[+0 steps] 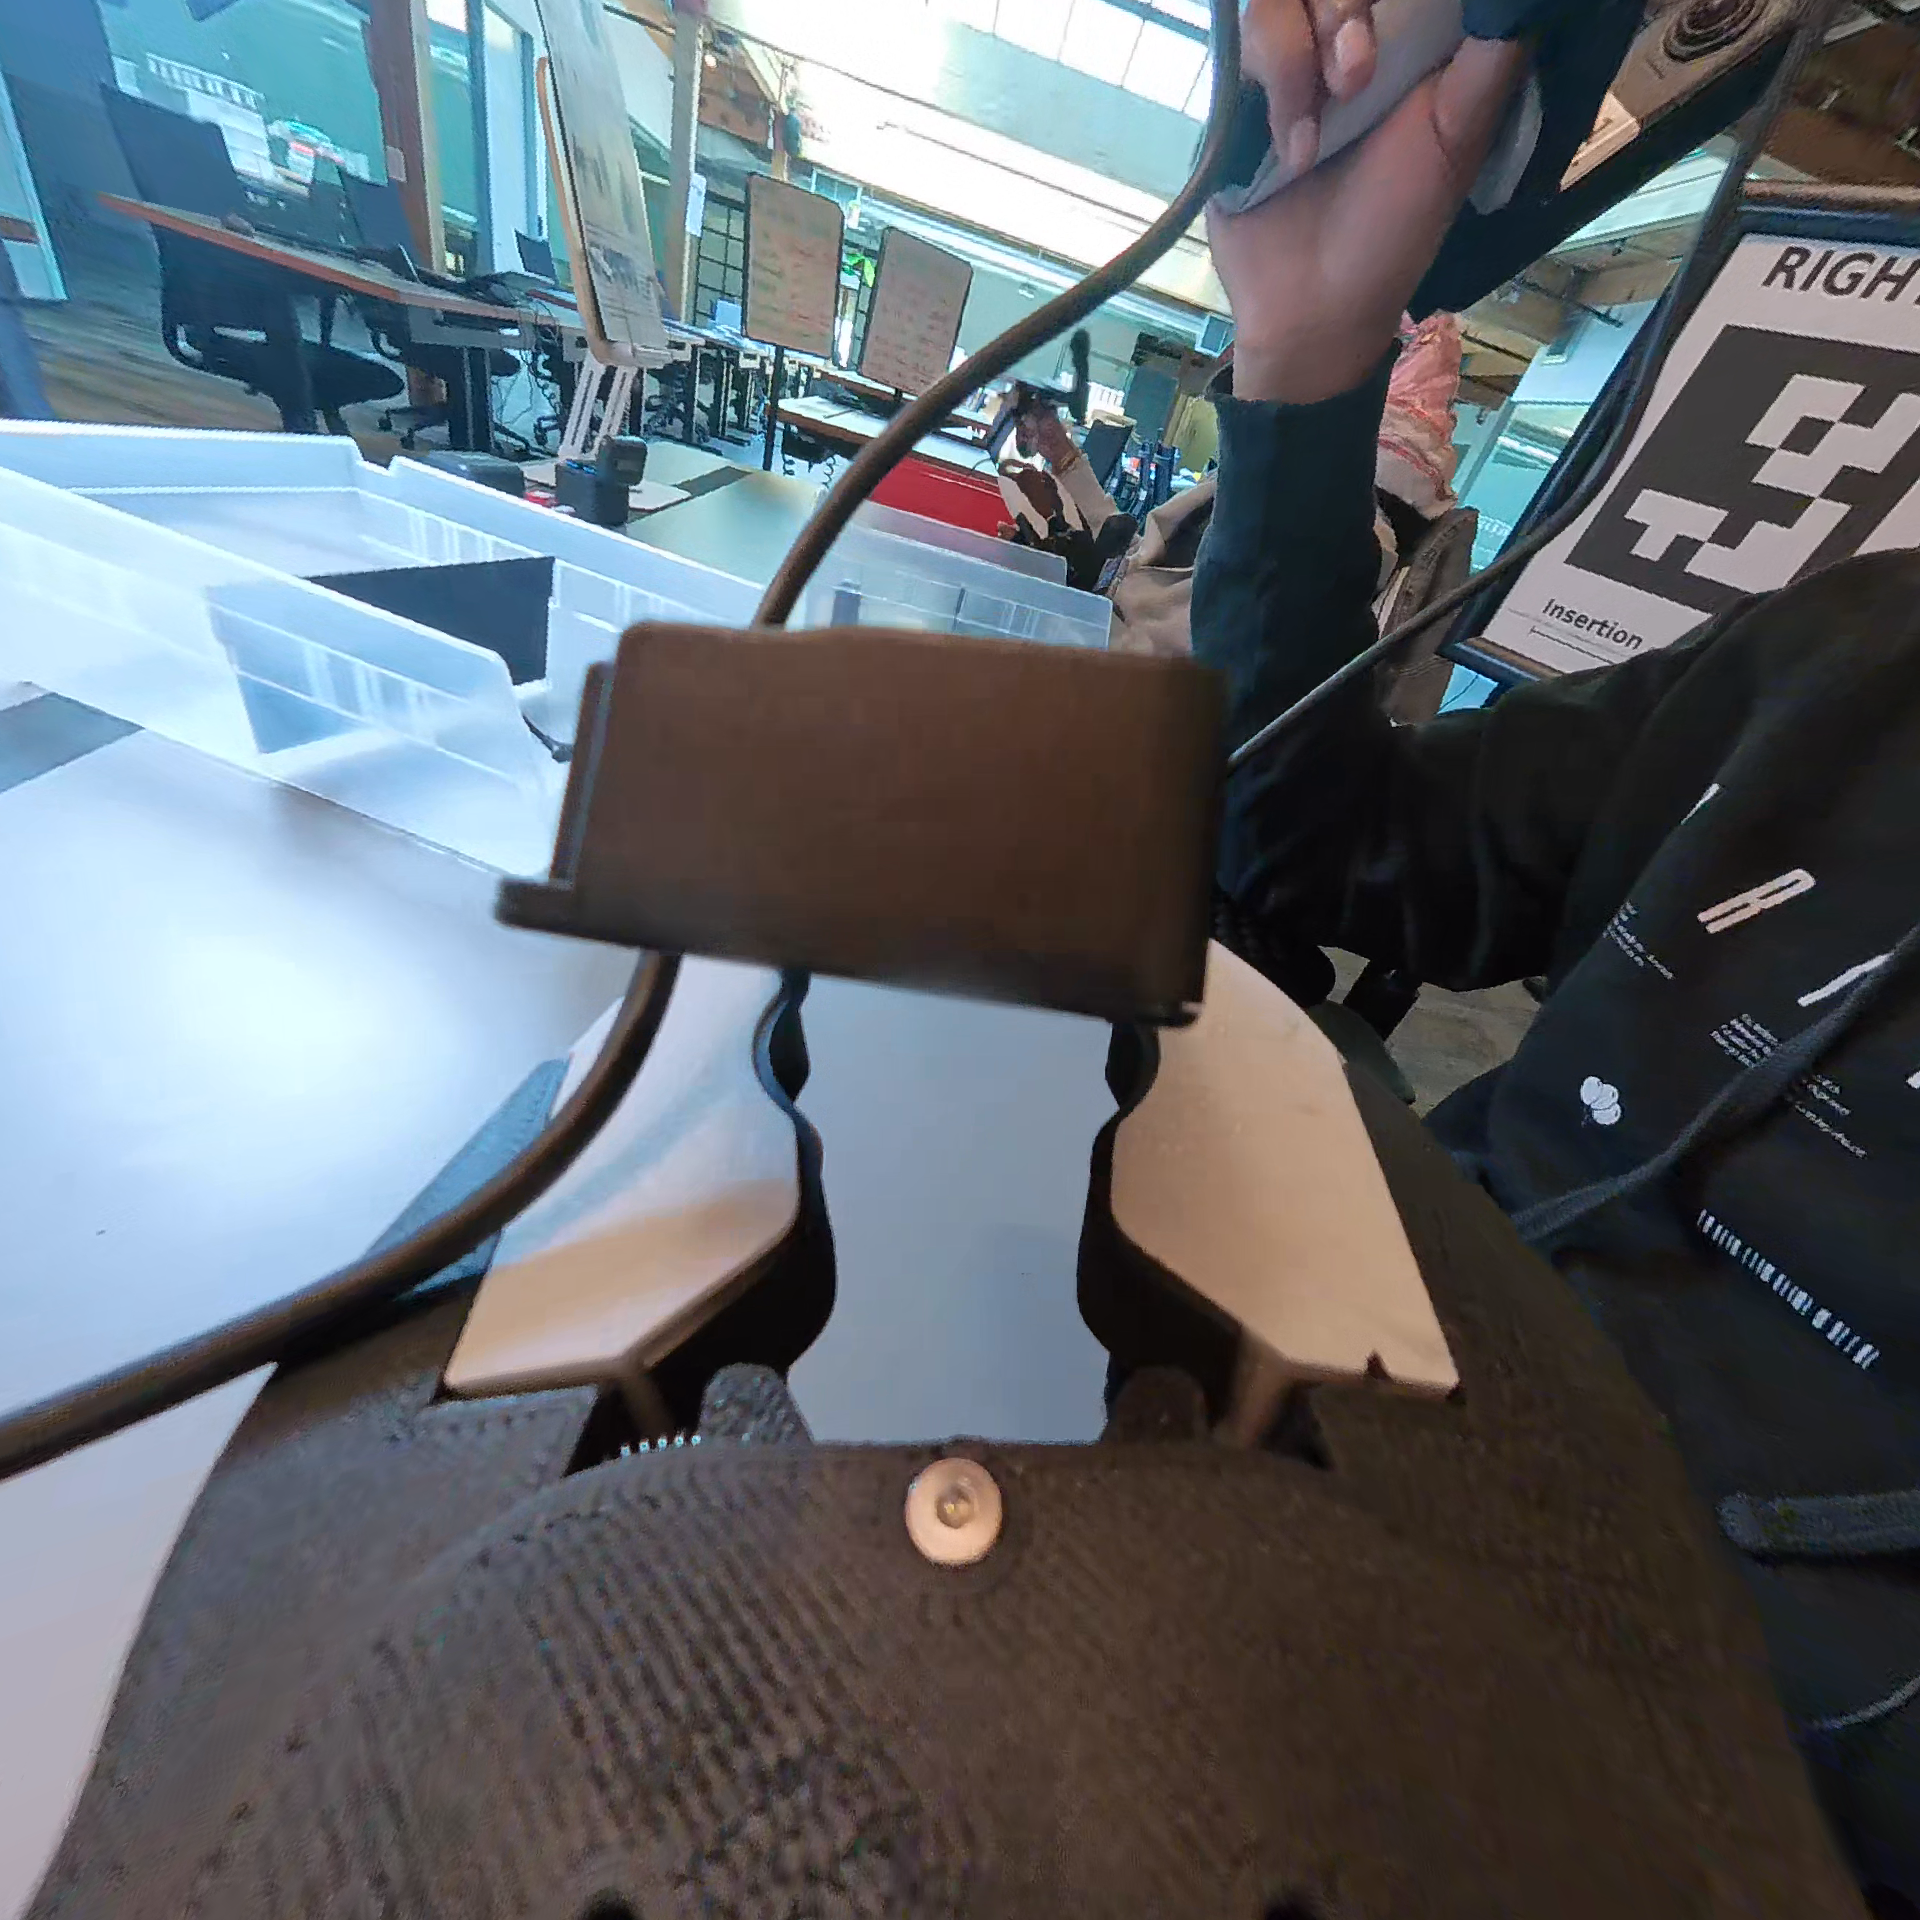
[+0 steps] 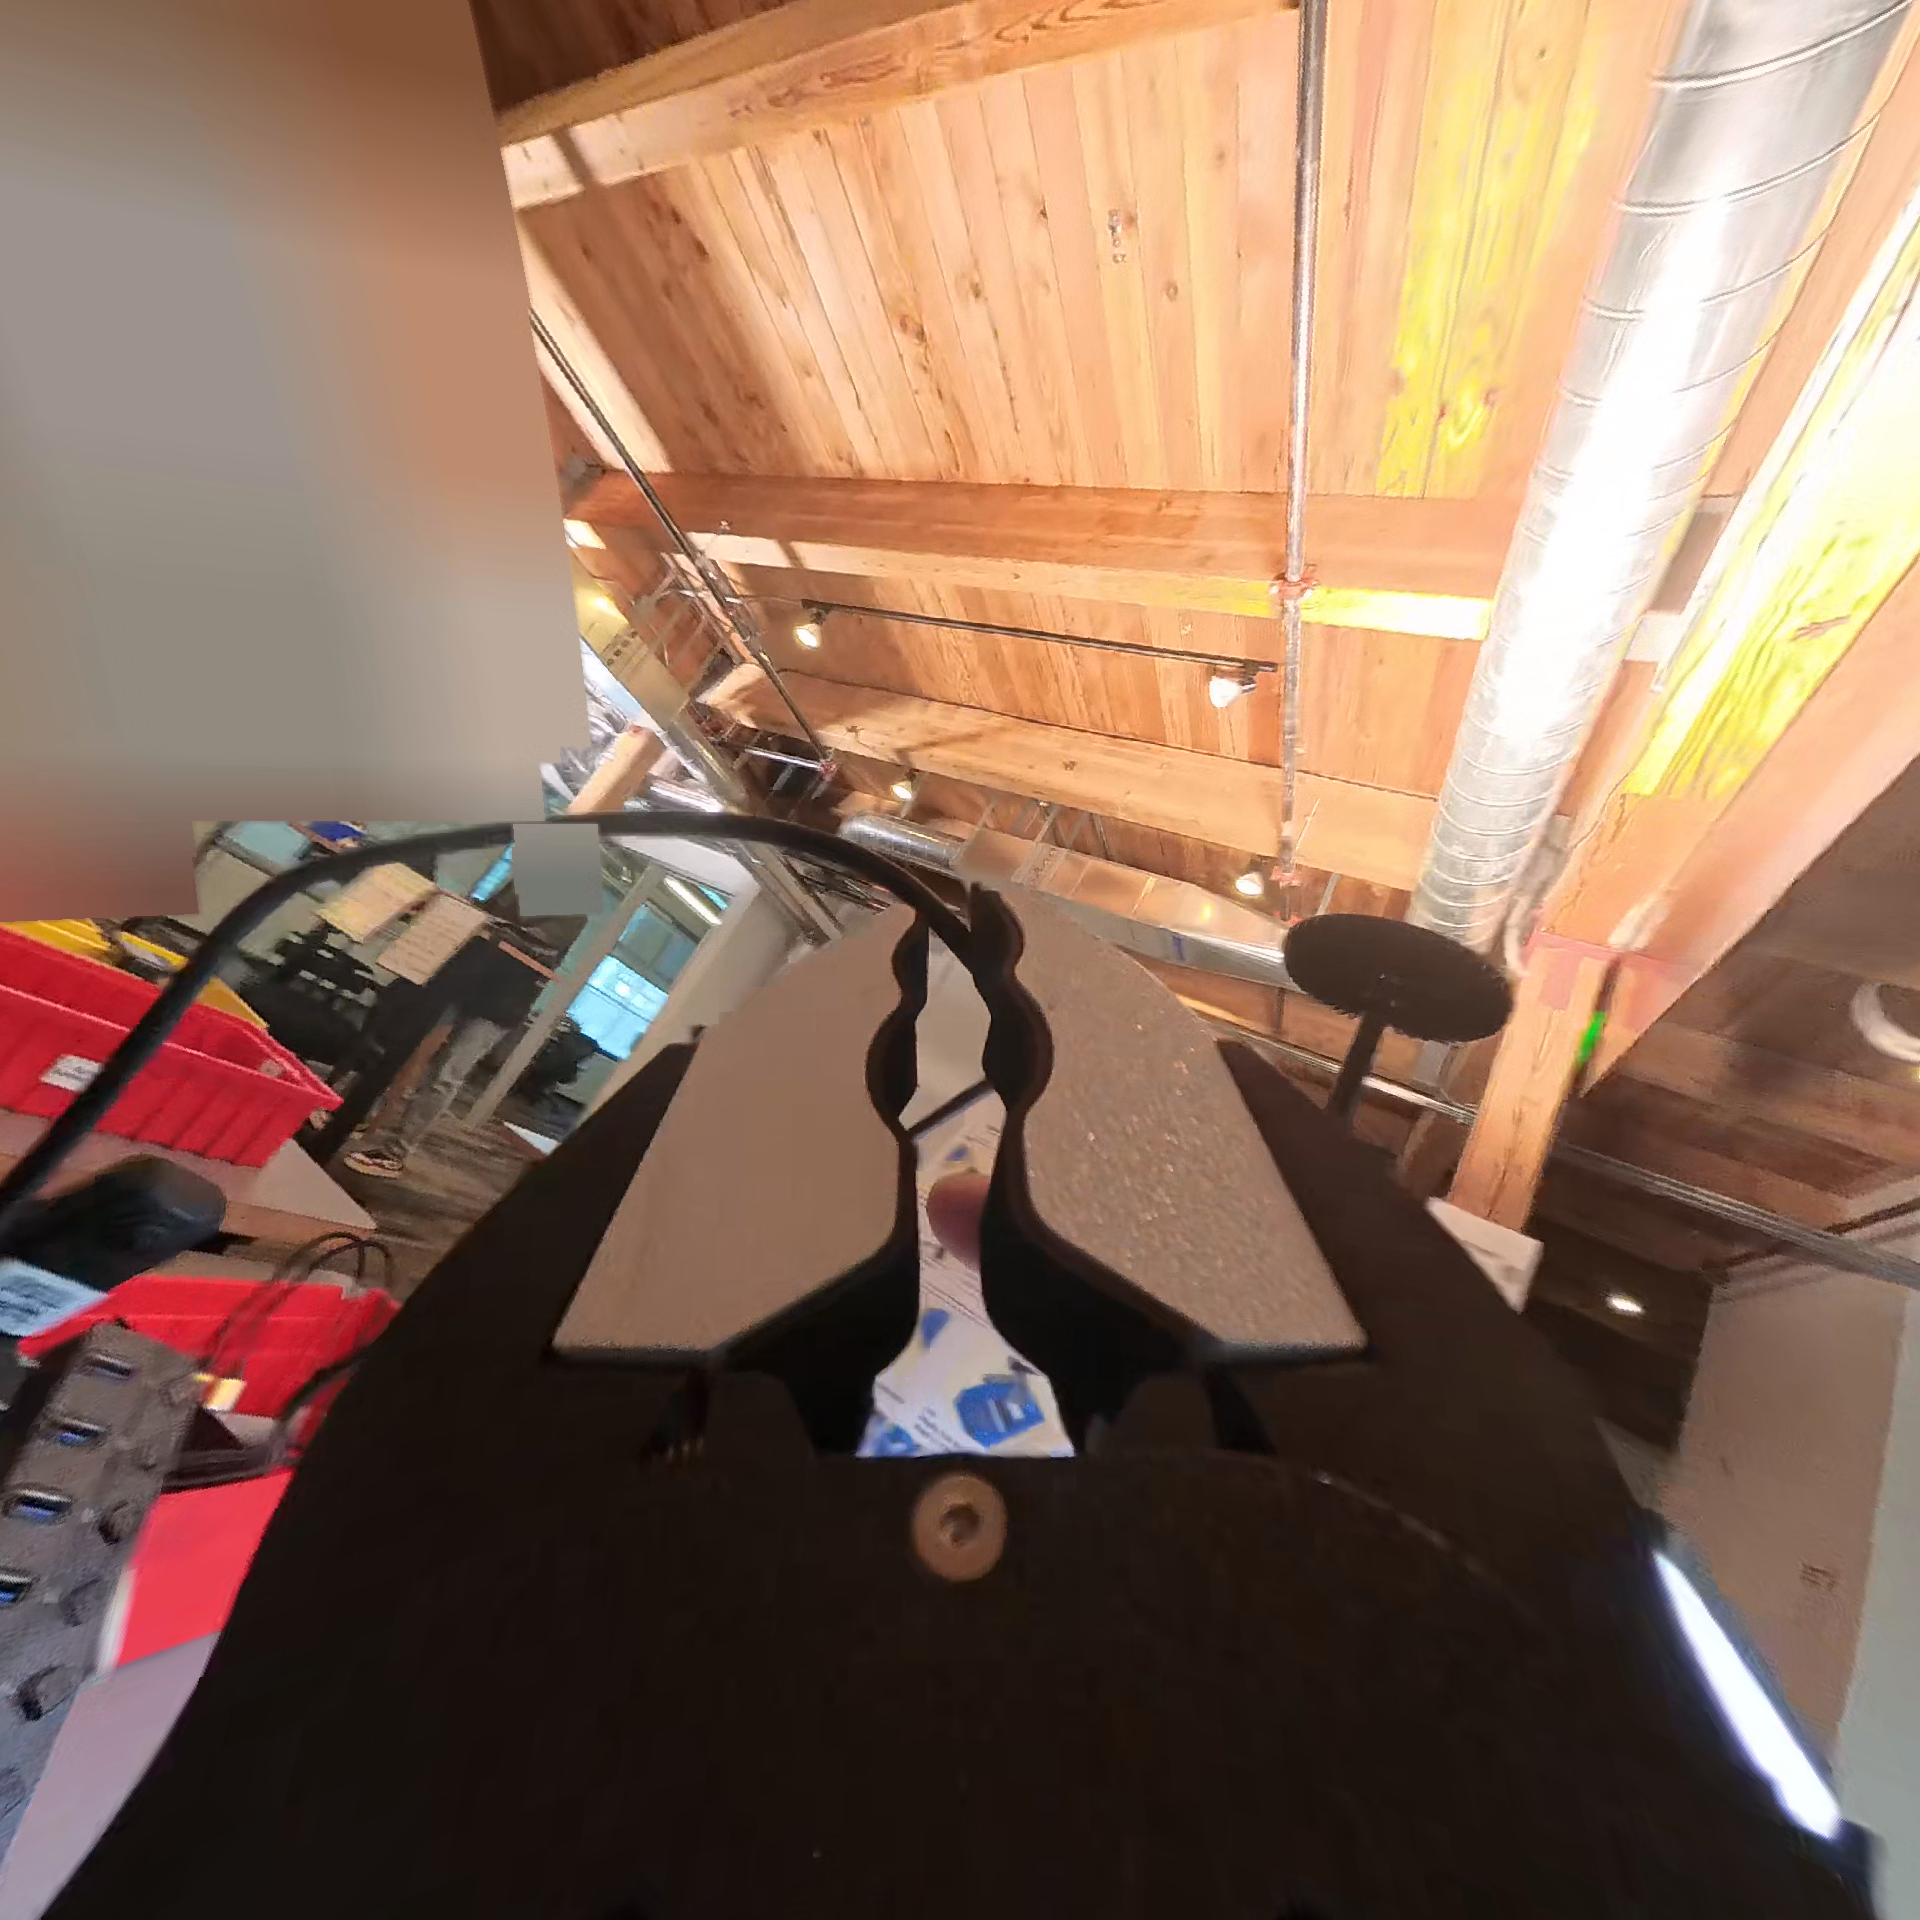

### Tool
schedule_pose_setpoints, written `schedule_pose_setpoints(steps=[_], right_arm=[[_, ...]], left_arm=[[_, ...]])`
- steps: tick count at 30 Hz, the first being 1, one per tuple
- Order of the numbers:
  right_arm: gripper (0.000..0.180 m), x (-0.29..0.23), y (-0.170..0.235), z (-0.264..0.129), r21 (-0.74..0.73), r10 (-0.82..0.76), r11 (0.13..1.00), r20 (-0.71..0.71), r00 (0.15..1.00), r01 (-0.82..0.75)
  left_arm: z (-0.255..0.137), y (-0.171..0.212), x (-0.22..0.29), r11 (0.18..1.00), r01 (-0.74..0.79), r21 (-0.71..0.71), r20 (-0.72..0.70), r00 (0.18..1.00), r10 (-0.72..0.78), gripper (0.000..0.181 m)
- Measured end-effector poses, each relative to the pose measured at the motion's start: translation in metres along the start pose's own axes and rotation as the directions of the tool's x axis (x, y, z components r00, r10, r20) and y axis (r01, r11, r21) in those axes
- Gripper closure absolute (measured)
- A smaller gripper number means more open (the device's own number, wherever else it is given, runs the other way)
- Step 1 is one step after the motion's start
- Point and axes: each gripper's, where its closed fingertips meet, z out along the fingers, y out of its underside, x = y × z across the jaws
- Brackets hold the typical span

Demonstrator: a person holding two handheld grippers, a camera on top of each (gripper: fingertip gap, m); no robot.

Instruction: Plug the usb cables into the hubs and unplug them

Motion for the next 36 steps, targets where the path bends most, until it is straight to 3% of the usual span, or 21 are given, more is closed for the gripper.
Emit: schedule_pose_setpoints(steps=[3, 6, 9, 13, 16, 21, 24, 29, 32, 36], right_arm=[[0.172, -0.022, -0.021, -0.007, 0.07, 0.139, 0.985, 0.241, 0.961, -0.16], [0.172, -0.057, -0.027, -0.023, -0.011, 0.234, 0.963, 0.53, 0.815, -0.269], [0.172, -0.094, -0.003, -0.055, -0.195, 0.298, 0.952, 0.758, 0.58, -0.235], [0.172, -0.121, 0.029, -0.092, -0.402, 0.453, 0.887, 0.853, 0.259, -0.227], [0.173, -0.136, 0.052, -0.098, -0.516, 0.548, 0.83, 0.826, 0.133, -0.214], [0.175, -0.173, 0.117, -0.094, -0.688, 0.688, 0.724, 0.714, 0.134, -0.051], [0.173, -0.192, 0.186, -0.11, -0.79, 0.749, 0.572, 0.613, 0.25, 0.221], [0.167, -0.206, 0.244, -0.141, -0.852, 0.838, 0.364, 0.476, 0.268, 0.376], [0.155, -0.197, 0.223, -0.127, -0.885, 0.866, 0.408, 0.453, 0.21, 0.225], [0.149, -0.162, 0.19, -0.099, -0.846, 0.806, 0.532, 0.519, 0.284, 0.036]], left_arm=[[0.004, 0.005, -0.003, 0.998, 0.066, -0.018, -0.002, 0.998, -0.066, 0.125], [0.008, 0.009, 0.001, 0.994, 0.106, -0.03, -0.04, 0.993, -0.107, 0.125], [0.012, 0.017, -0.002, 0.992, 0.11, -0.06, -0.024, 0.994, -0.111, 0.124], [0.01, 0.03, -0.026, 0.98, 0.177, -0.095, 0.093, 0.981, -0.169, 0.124], [0.006, 0.039, -0.04, 0.962, 0.256, -0.099, 0.15, 0.959, -0.24, 0.124], [0.002, 0.045, -0.048, 0.957, 0.265, -0.116, 0.194, 0.951, -0.24, 0.125], [0.002, 0.041, -0.044, 0.966, 0.234, -0.112, 0.161, 0.963, -0.215, 0.125], [-0.003, 0.033, -0.04, 0.977, 0.197, -0.082, 0.13, 0.974, -0.186, 0.125], [-0.009, 0.035, -0.047, 0.977, 0.188, -0.098, 0.176, 0.97, -0.169, 0.125], [-0.015, 0.039, -0.06, 0.971, 0.211, -0.114, 0.248, 0.952, -0.178, 0.125]])
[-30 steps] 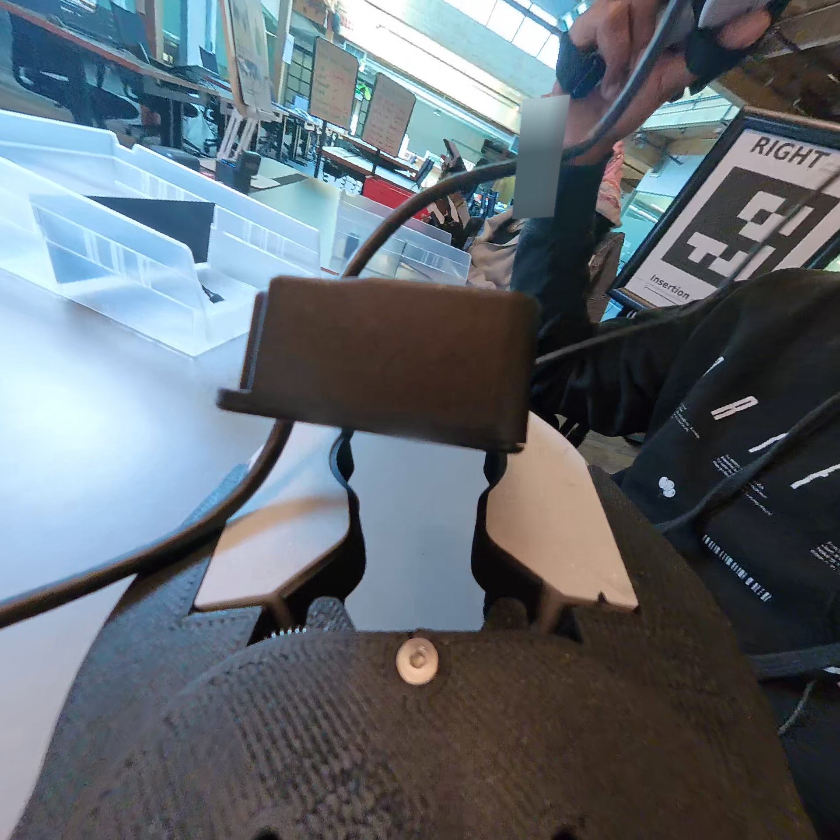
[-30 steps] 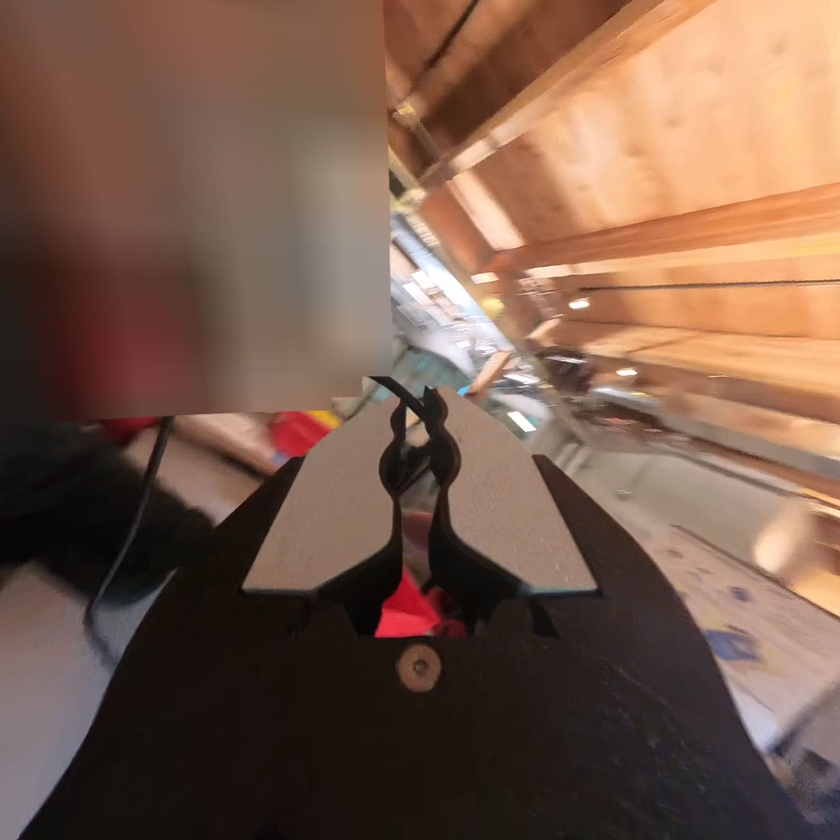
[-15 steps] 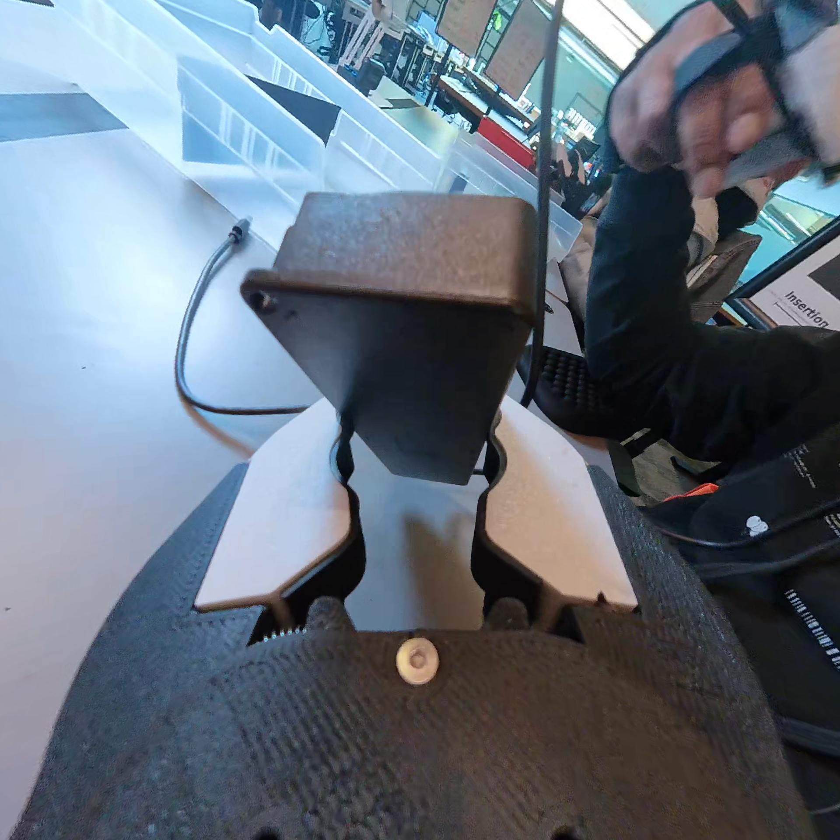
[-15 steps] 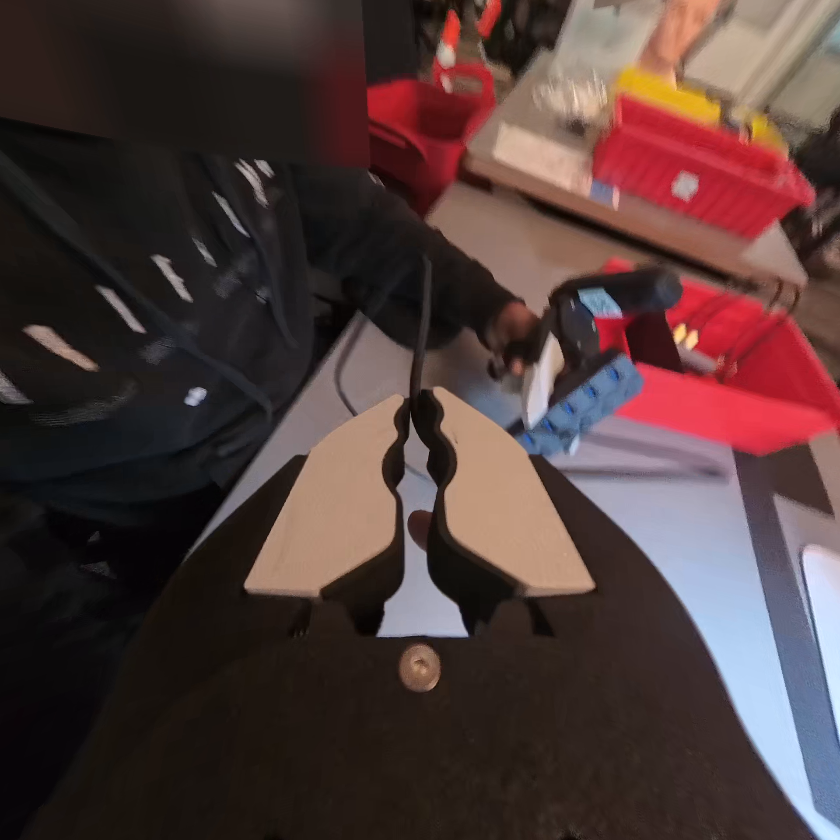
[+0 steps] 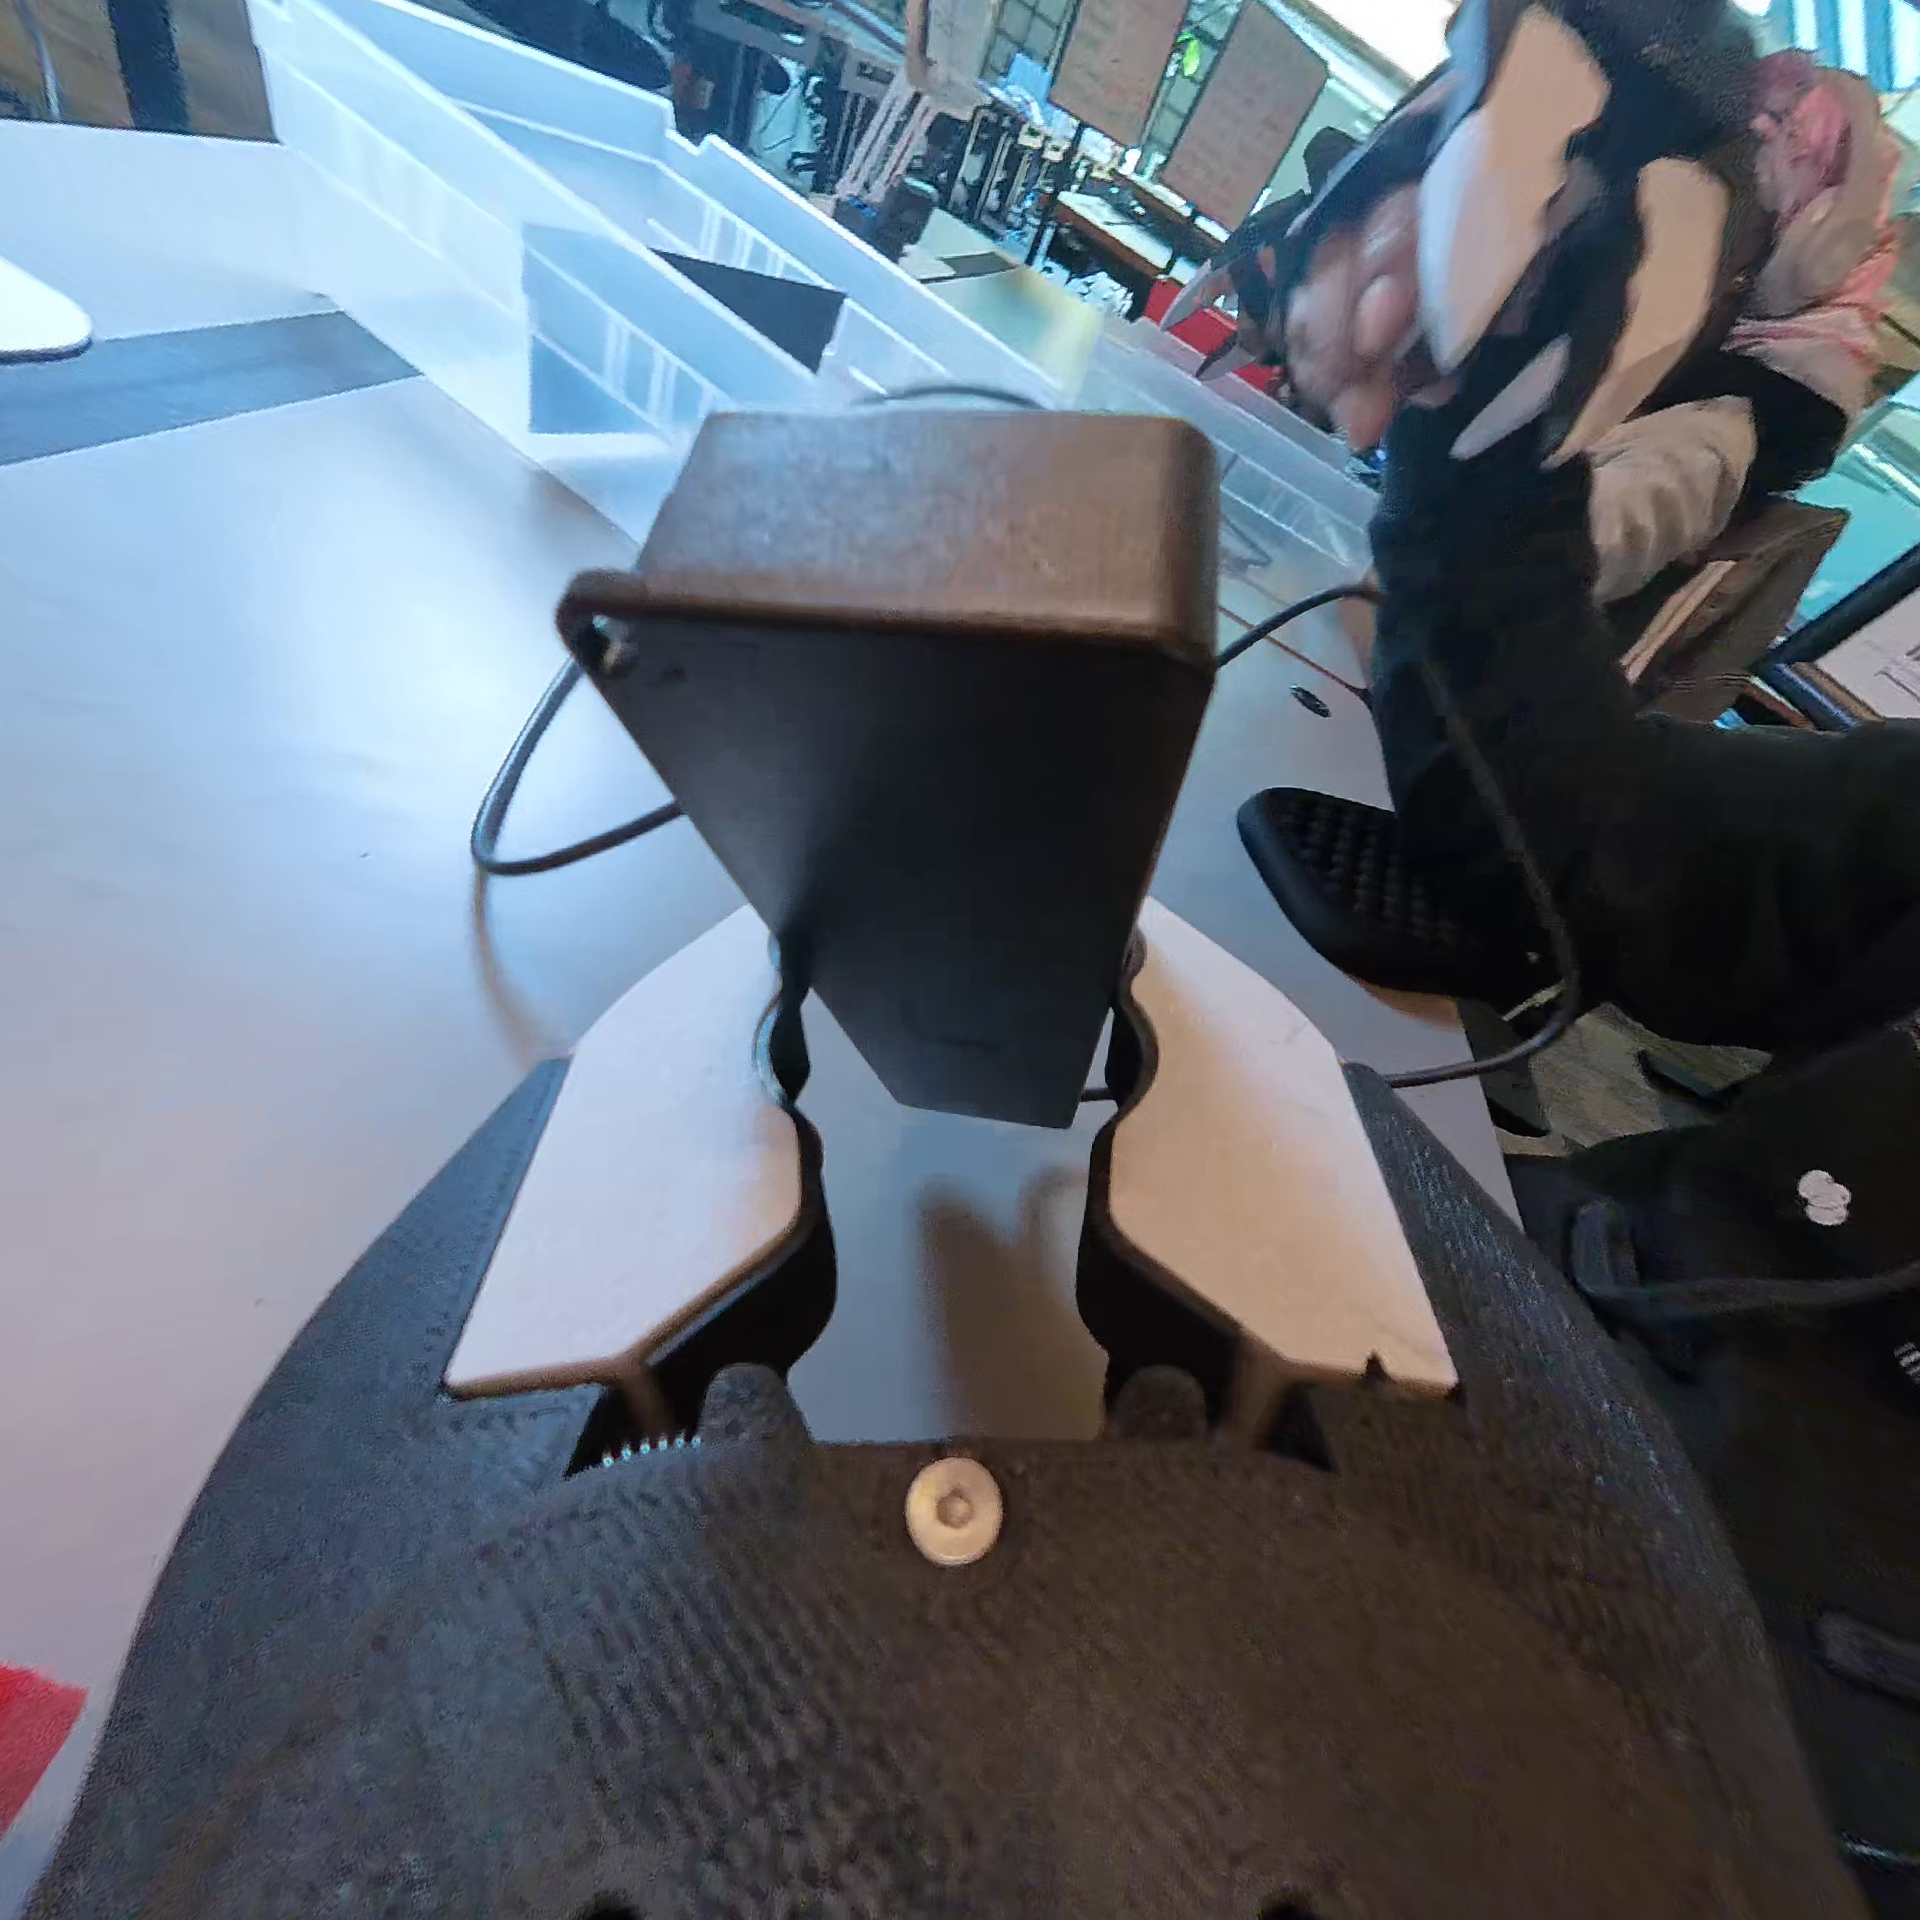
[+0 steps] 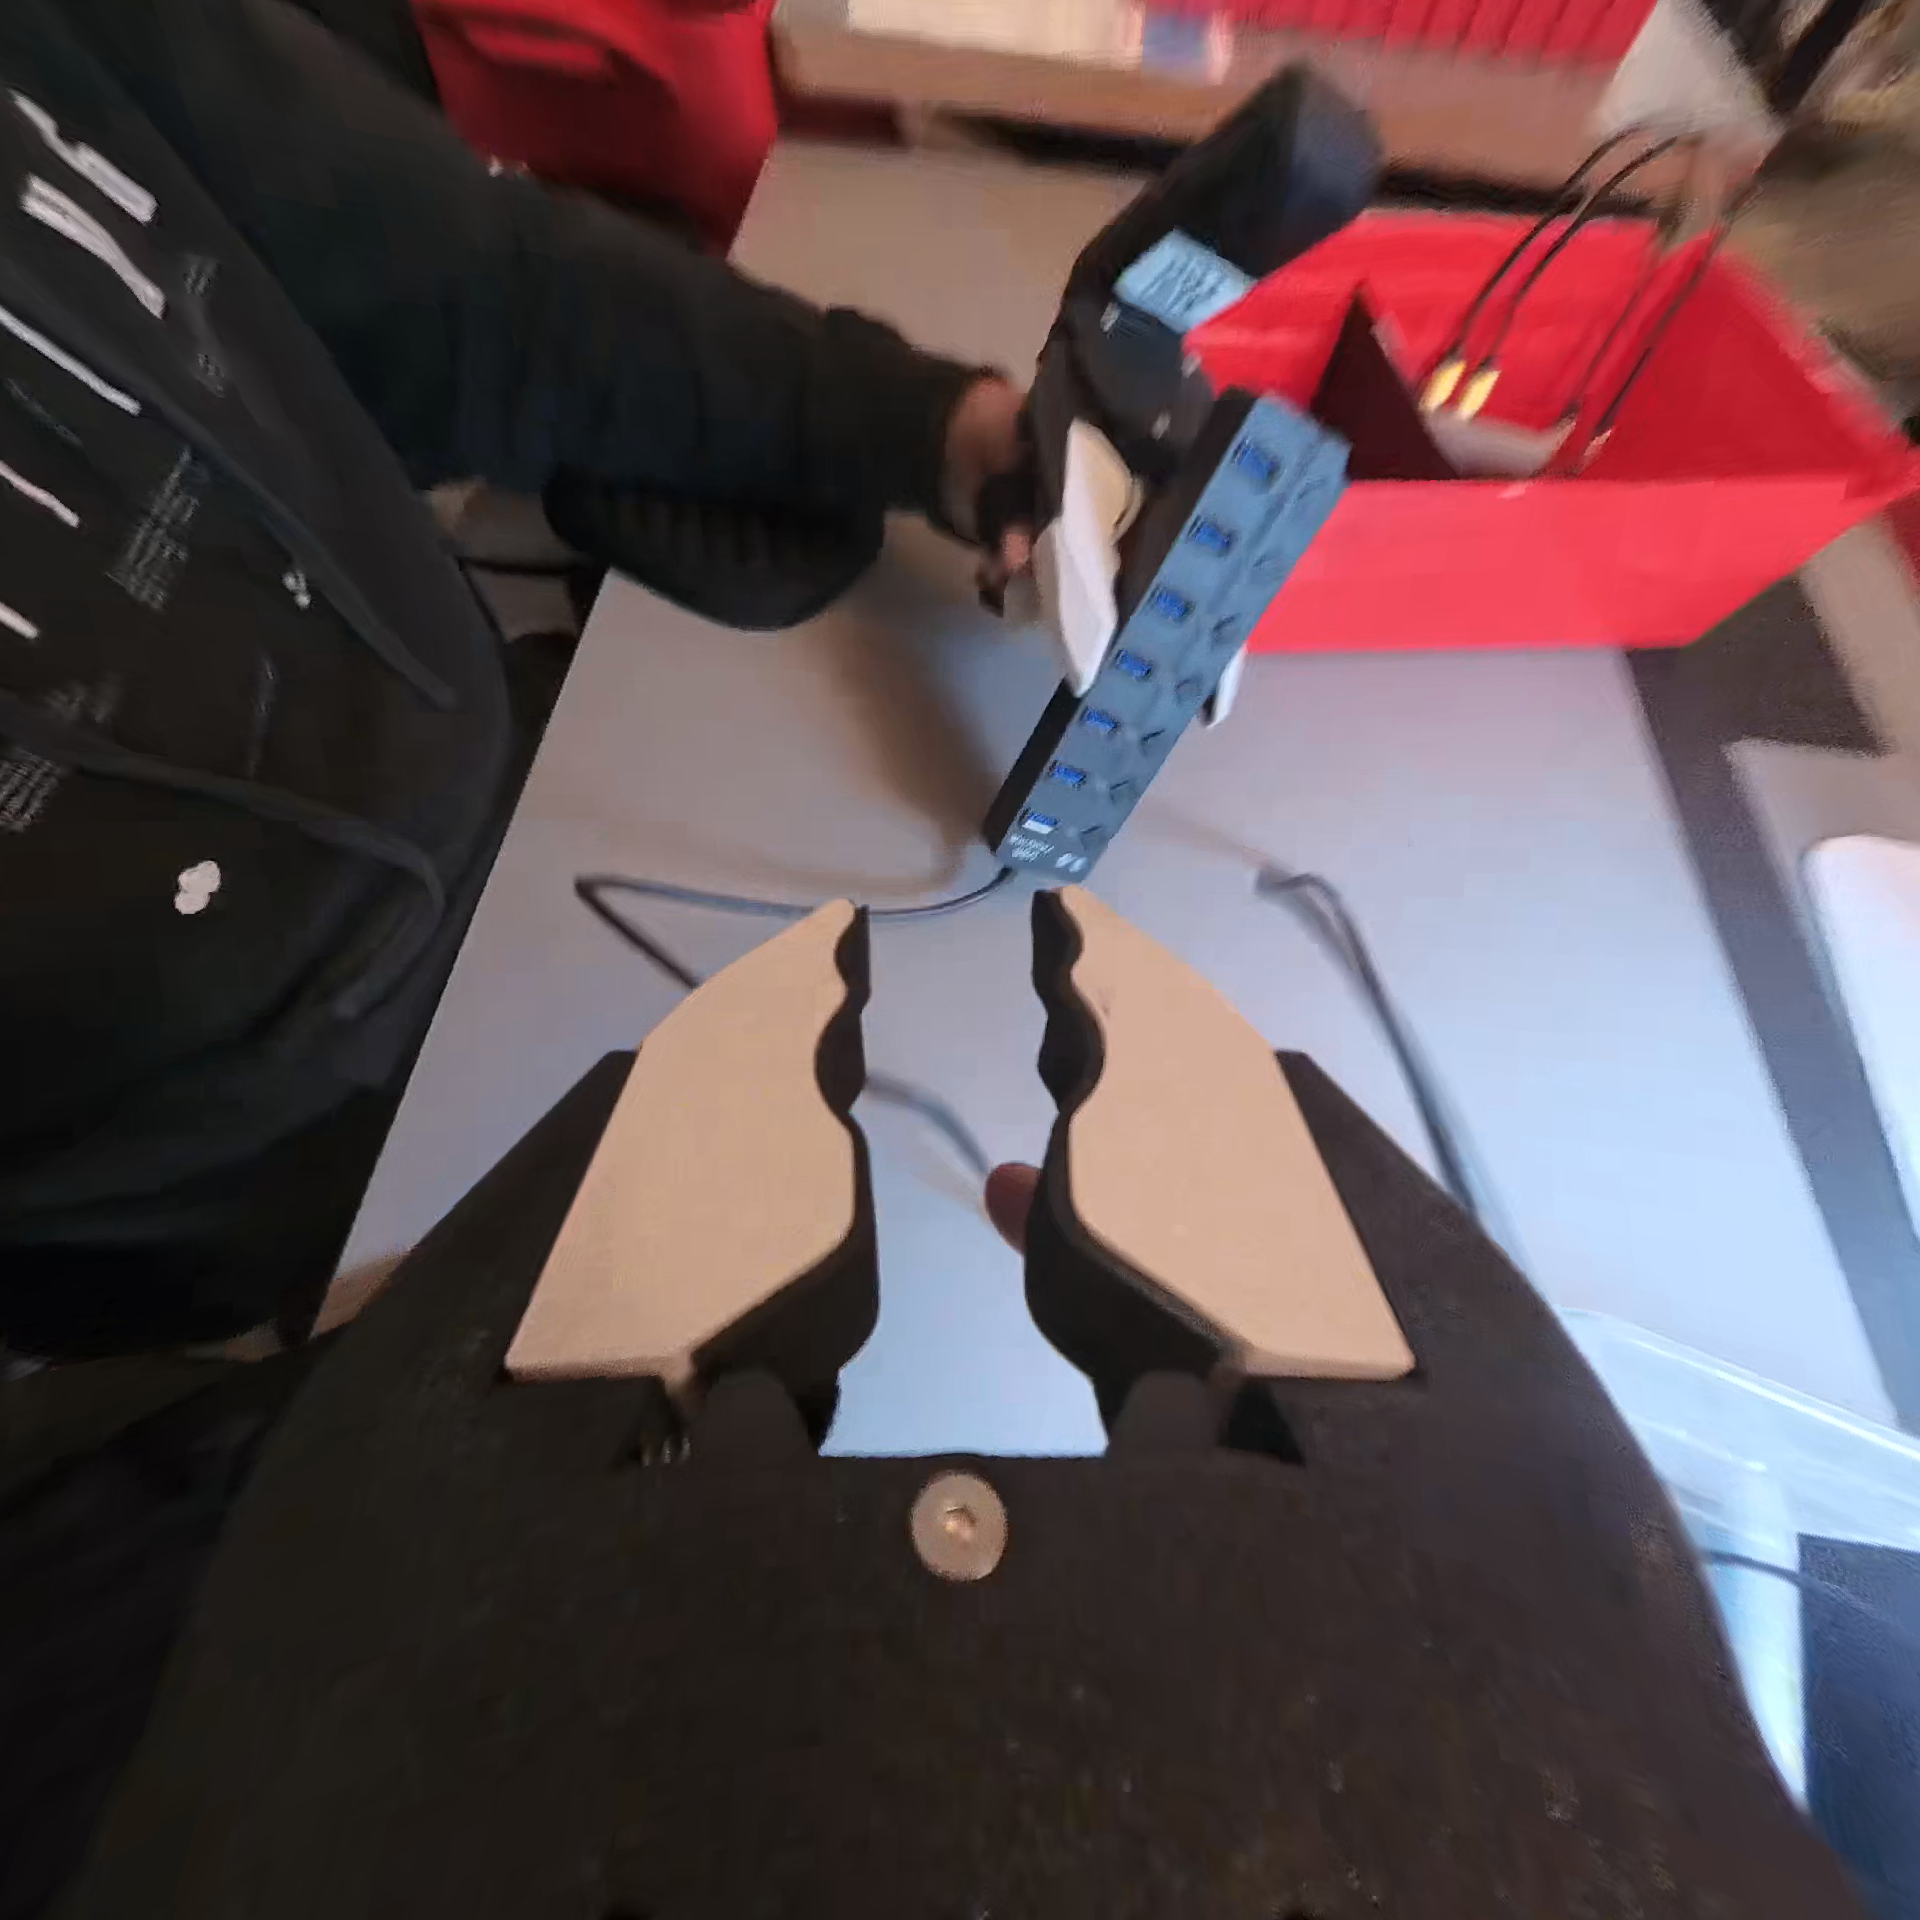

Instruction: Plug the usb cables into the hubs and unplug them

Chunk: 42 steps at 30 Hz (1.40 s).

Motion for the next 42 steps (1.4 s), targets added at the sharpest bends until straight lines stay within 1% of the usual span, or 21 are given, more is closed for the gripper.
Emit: schedule_pose_setpoints(steps=[3, 6, 8, 11, 13, 15, 19, 21, 22, 23, 25, 27, 29, 30, 31, 32, 33, 35, 37, 39, 42], right_arm=[[0.146, 0.015, -0.014, -0.02, 0.049, -0.049, 0.997, -0.176, 0.983, 0.058], [0.146, 0.028, -0.031, -0.024, 0.095, -0.056, 0.992, -0.297, 0.953, 0.088], [0.142, 0.036, -0.036, -0.015, 0.069, -0.066, 0.993, -0.35, 0.934, 0.096], [0.122, 0.041, -0.032, 0.015, -0.051, -0.122, 0.993, -0.373, 0.92, 0.111], [0.11, 0.035, -0.03, 0.041, -0.102, -0.15, 0.987, -0.325, 0.934, 0.123], [0.099, 0.023, -0.031, 0.067, -0.096, -0.138, 0.988, -0.231, 0.963, 0.119], [0.099, -0.016, -0.021, 0.104, -0.136, -0.283, 0.951, -0.017, 0.959, 0.279], [0.108, -0.037, -0.02, 0.115, -0.151, -0.326, 0.931, 0.07, 0.943, 0.333], [0.118, -0.047, -0.019, 0.119, -0.157, -0.352, 0.918, 0.108, 0.93, 0.365], [0.135, -0.057, -0.017, 0.119, -0.169, -0.367, 0.904, 0.16, 0.916, 0.392], [0.145, -0.065, -0.023, 0.114, -0.159, -0.385, 0.897, 0.179, 0.905, 0.413], [0.154, -0.057, -0.037, 0.096, -0.127, -0.377, 0.911, 0.124, 0.918, 0.392], [0.155, -0.03, -0.049, 0.066, -0.119, -0.353, 0.929, -0.009, 0.936, 0.349], [0.155, -0.015, -0.055, 0.048, -0.109, -0.328, 0.941, -0.075, 0.942, 0.319], [0.155, 0.002, -0.062, 0.029, -0.086, -0.3, 0.953, -0.149, 0.942, 0.29], [0.156, 0.02, -0.07, 0.008, -0.053, -0.272, 0.962, -0.241, 0.932, 0.267], [0.156, 0.043, -0.079, -0.016, -0.011, -0.235, 0.969, -0.356, 0.904, 0.247], [0.155, 0.089, -0.086, -0.07, 0.073, -0.128, 0.976, -0.574, 0.809, 0.207], [0.156, 0.131, -0.083, -0.122, 0.211, 0.045, 0.965, -0.719, 0.694, 0.156], [0.156, 0.171, -0.06, -0.166, 0.363, 0.257, 0.929, -0.777, 0.574, 0.075], [0.156, 0.224, 0.01, -0.202, 0.486, 0.467, 0.872, -0.791, 0.395, -0.057]], left_arm=[[0.001, 0.001, -0.003, 1.0, -0.005, -0.01, 0.028, 1.0, 0.005, 0.125], [0.002, -0.005, 0.0, 0.999, -0.035, 0.02, 0.047, 0.998, 0.034, 0.126], [0.002, -0.011, 0.007, 0.997, -0.064, 0.044, 0.04, 0.997, 0.062, 0.126], [0.005, -0.012, 0.031, 0.984, -0.175, 0.023, -0.029, 0.984, 0.175, 0.126], [0.01, -0.006, 0.055, 0.969, -0.248, -0.009, -0.121, 0.962, 0.245, 0.126], [0.015, 0.005, 0.083, 0.955, -0.293, -0.048, -0.247, 0.93, 0.273, 0.126], [0.016, 0.037, 0.135, 0.941, -0.308, -0.143, -0.543, 0.819, 0.185, 0.125], [0.009, 0.053, 0.154, 0.932, -0.291, -0.217, -0.669, 0.739, 0.075, 0.125], [0.006, 0.06, 0.16, 0.927, -0.283, -0.247, -0.707, 0.706, 0.027, 0.125], [0.004, 0.063, 0.163, 0.924, -0.279, -0.26, -0.731, 0.683, 0.001, 0.126], [0.0, 0.061, 0.162, 0.933, -0.271, -0.238, -0.745, 0.667, 0.004, 0.125], [0.001, 0.036, 0.145, 0.969, -0.184, -0.162, -0.674, 0.738, 0.027, 0.12], [-0.002, -0.005, 0.106, 0.995, -0.101, 0.007, -0.493, 0.865, 0.091, 0.124], [-0.009, -0.028, 0.079, 0.99, -0.081, 0.115, -0.341, 0.933, 0.116, 0.121], [-0.022, -0.048, 0.053, 0.973, -0.079, 0.218, -0.2, 0.972, 0.124, 0.122], [-0.039, -0.064, 0.035, 0.948, -0.073, 0.308, -0.109, 0.988, 0.112, 0.126], [-0.056, -0.074, 0.023, 0.924, -0.054, 0.379, -0.067, 0.994, 0.085, 0.133], [-0.08, -0.083, 0.011, 0.89, 0.003, 0.457, -0.068, 0.997, 0.032, 0.138], [-0.087, -0.082, 0.002, 0.877, 0.039, 0.48, -0.07, 0.998, -0.006, 0.141], [-0.083, -0.08, 0.0, 0.88, 0.05, 0.472, -0.075, 0.997, -0.017, 0.141], [-0.068, -0.072, 0.007, 0.909, 0.018, 0.415, -0.078, 0.997, 0.016, 0.142]])
